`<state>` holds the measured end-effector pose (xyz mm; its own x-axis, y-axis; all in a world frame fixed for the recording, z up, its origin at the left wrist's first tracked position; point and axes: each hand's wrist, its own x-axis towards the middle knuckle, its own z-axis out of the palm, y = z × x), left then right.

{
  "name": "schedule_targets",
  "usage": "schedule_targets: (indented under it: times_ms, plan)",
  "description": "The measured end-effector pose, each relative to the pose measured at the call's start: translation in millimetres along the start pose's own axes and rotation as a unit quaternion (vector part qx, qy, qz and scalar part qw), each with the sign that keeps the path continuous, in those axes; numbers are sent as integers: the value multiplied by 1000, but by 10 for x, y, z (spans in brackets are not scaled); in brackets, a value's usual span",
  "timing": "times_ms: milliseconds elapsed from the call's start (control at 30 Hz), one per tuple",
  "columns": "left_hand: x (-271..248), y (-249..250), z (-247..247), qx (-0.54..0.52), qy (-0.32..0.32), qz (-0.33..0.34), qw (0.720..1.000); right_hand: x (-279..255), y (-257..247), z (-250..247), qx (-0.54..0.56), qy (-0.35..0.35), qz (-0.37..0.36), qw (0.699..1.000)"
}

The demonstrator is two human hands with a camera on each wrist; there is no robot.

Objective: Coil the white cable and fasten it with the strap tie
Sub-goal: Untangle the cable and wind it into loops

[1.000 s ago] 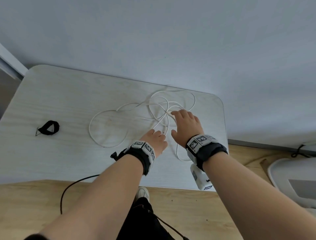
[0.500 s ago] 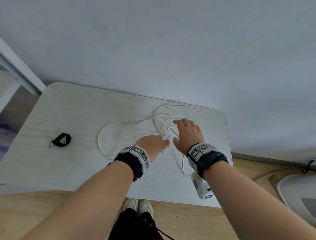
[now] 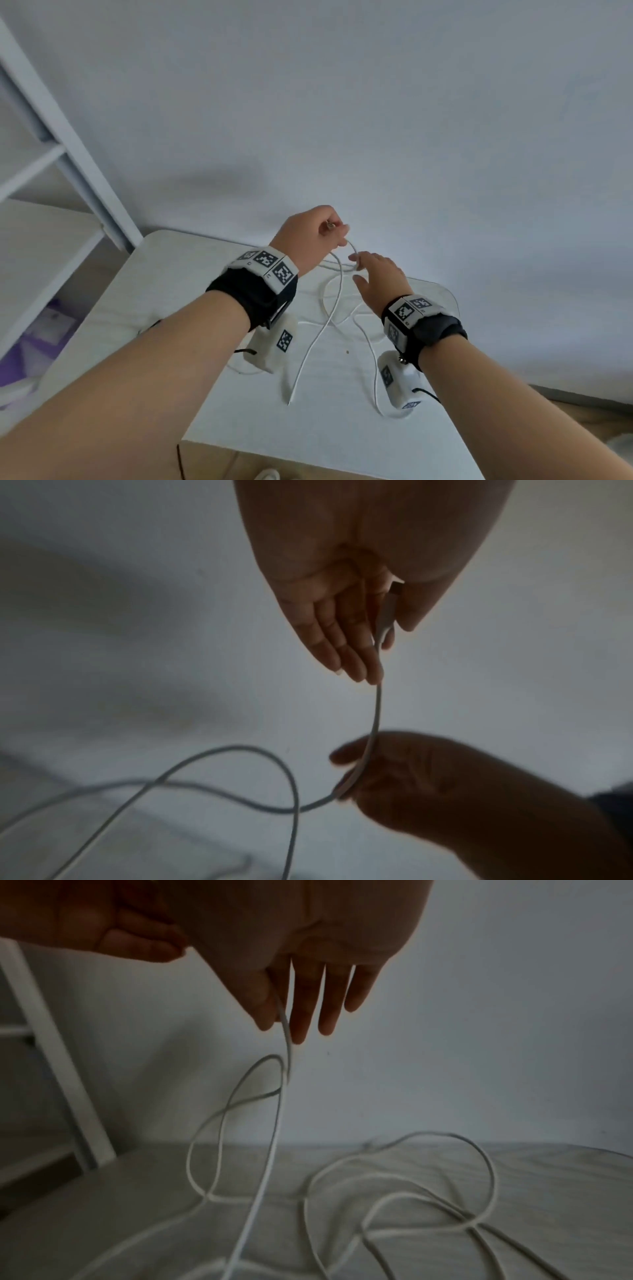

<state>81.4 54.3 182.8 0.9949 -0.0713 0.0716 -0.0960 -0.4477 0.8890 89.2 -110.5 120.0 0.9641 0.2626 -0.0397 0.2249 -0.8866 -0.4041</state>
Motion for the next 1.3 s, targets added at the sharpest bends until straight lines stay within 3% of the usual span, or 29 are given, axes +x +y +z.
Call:
schedule_targets:
  times_ms: [167,267,433,533,733,833,933,1000,1067,1200,1300]
  plan:
    - [146,491,-561,-182,54,19,982,229,-191,-404,123,54,-9,991]
    - [158,761,-844,-230,55,40,971,306,-384,-617,176,62,-39,982]
    - [151,1173,-1179,-302,53,87,948,439,-747,-784,221,13,-84,972]
    - [132,1361,-1335,-318,37,114,940,553,-921,-925,307,40,-64,949]
    - [54,1398,-1571,-265,-2,97,959,733,-1118,-1670,405,237,-54,882]
    - [13,1361,-1624,-173,-29,94,980,752,-1199,-2049,398,313,-75,859]
    - [-27,1392,-1618,-69,-101,99,988,703,-1290,-2336,391,365,-106,838]
    - [-45,1429,-1597,-26,-134,108,985,678,-1335,-2428,342,362,-136,856]
    - [-47,1449,-1576,-44,-126,117,984,673,-1344,-2427,282,314,-158,893]
    - [-52,1483,-1507,-187,-79,87,975,672,-1256,-2357,242,290,-153,913]
    - [-18,1505,-1491,-314,-48,48,947,644,-1186,-2247,207,239,-146,937]
